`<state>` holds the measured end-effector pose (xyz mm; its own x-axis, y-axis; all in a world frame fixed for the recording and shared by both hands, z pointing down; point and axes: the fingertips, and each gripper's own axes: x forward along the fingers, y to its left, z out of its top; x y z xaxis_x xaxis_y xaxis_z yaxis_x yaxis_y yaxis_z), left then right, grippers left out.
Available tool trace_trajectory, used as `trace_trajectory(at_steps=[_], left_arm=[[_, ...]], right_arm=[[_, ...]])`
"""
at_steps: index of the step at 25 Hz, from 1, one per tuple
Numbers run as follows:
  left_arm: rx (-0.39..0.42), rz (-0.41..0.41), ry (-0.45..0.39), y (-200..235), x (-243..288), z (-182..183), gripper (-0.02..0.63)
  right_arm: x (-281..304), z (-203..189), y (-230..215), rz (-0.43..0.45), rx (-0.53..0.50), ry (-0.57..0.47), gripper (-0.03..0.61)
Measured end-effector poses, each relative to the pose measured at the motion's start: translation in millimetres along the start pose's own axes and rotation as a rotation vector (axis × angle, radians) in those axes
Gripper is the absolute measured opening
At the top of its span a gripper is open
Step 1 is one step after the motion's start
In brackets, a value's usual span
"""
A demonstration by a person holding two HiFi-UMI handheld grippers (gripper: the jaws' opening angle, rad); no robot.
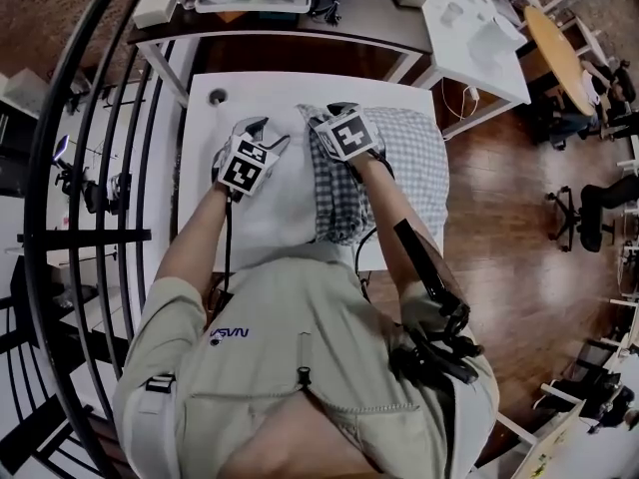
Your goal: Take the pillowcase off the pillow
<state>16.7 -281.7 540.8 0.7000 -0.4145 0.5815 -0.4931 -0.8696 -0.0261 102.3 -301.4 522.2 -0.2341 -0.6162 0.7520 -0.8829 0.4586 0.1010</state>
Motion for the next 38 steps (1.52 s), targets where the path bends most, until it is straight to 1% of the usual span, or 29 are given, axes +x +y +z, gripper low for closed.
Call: trace_trajectory(at_steps=[2,3,4,5,6,7,8,11,13,18,19,21,22,24,27,28,29,32,34,36,37,38], left_arm=[[0.031,-0.019,0.026,-7.8,2.3,-9.3,0.188],[0.054,-0.025,0.038,-13.0,2.9,-13.0,0.138],[0.079,-0.026,0.049,-18.6,2.5,-15.6,0.088],[0.107,-0.023,0.058,-24.0,1.4,-17.2,0.044],[0.134,-0.016,0.061,-28.8,-0.5,-17.8,0.024],[0.157,-0.007,0.056,-32.5,-3.8,-16.8,0.02],[0.17,0.001,0.042,-35.1,-9.2,-14.2,0.017],[0.154,0.02,-0.048,-39.6,-38.2,3.8,0.015],[0.148,0.032,-0.125,-43.6,-65.5,24.0,0.015],[0.179,0.069,-0.311,-51.6,-127.7,70.5,0.015],[0.172,0.075,-0.34,-51.4,-138.8,75.4,0.014],[0.129,0.098,-0.378,-43.1,-158.4,75.5,0.014],[0.101,0.112,-0.382,-35.5,-164.9,69.7,0.014],[0.047,0.137,-0.356,-18.3,-167.1,46.6,0.014],[-0.068,0.156,-0.292,5.2,-147.7,-1.3,0.015],[-0.105,0.158,-0.278,10.0,-139.5,-12.9,0.014],[-0.122,0.164,-0.265,13.9,-131.1,-20.8,0.014],[-0.125,0.186,-0.227,24.8,-103.7,-32.5,0.015],[-0.089,0.201,-0.199,30.4,-87.7,-35.6,0.017],[-0.025,0.22,-0.185,33.4,-78.0,-29.5,0.03],[0.008,0.229,-0.189,34.2,-76.5,-22.4,0.044],[0.038,0.24,-0.199,34.7,-77.1,-13.6,0.063]], right_arm=[[9.1,-8.5,11.4,0.03,0.003,0.032,0.183],[10.7,-11.4,19.6,0.051,0.004,0.041,0.169],[10.9,-14.1,25.9,0.062,-0.005,0.05,0.14],[9.7,-15.7,28.0,0.052,-0.029,0.059,0.116],[6.7,-14.4,26.1,0.025,-0.065,0.058,0.084],[2.2,-9.7,22.1,-0.007,-0.102,0.046,0.046],[-2.8,-4.4,17.8,-0.034,-0.125,0.029,0.027],[-20.1,5.0,2.2,-0.101,-0.131,-0.016,0.018],[-33.4,5.3,-15.0,-0.163,-0.116,-0.035,0.018],[-66.7,9.9,-61.0,-0.31,-0.039,-0.089,0.015],[-73.1,7.5,-70.2,-0.343,-0.034,-0.087,0.015],[-82.2,-3.5,-87.4,-0.392,-0.023,-0.068,0.015],[-84.8,-10.4,-94.6,-0.407,-0.019,-0.055,0.014],[-85.0,-32.5,-107.0,-0.43,0.012,-0.01,0.014],[-73.0,-53.9,-112.0,-0.433,0.032,0.008,0.012],[-67.6,-59.6,-110.2,-0.434,0.035,0.016,0.012],[-62.9,-63.5,-108.1,-0.441,0.028,0.025,0.012],[-54.7,-61.3,-103.7,-0.469,-0.023,0.022,0.012],[-52.0,-56.0,-99.8,-0.454,-0.031,-0.028,0.014],[-52.3,-47.8,-92.9,-0.395,0.023,-0.132,0.017],[-55.8,-42.1,-88.9,-0.354,0.067,-0.195,0.035],[-62.2,-36.1,-85.0,-0.316,0.106,-0.252,0.077]])
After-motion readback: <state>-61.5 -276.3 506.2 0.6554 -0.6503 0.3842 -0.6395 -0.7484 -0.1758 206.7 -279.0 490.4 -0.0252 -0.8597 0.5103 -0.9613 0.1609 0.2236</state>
